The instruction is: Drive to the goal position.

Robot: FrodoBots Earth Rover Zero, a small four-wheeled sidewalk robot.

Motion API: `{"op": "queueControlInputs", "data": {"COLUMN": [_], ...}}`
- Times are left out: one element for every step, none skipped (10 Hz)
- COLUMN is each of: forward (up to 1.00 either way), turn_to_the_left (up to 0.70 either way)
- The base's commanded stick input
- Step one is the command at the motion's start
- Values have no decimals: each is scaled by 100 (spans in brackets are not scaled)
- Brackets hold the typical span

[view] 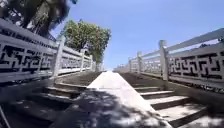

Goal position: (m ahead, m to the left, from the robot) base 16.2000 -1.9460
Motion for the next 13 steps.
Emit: {"op": "queueControlInputs", "data": {"forward": [45,45,45,45,45,45,45,45,45,45,45,45,45], "turn_to_the_left": [0,0,0,0,0,0,0,0,0,0,0,0,0]}}
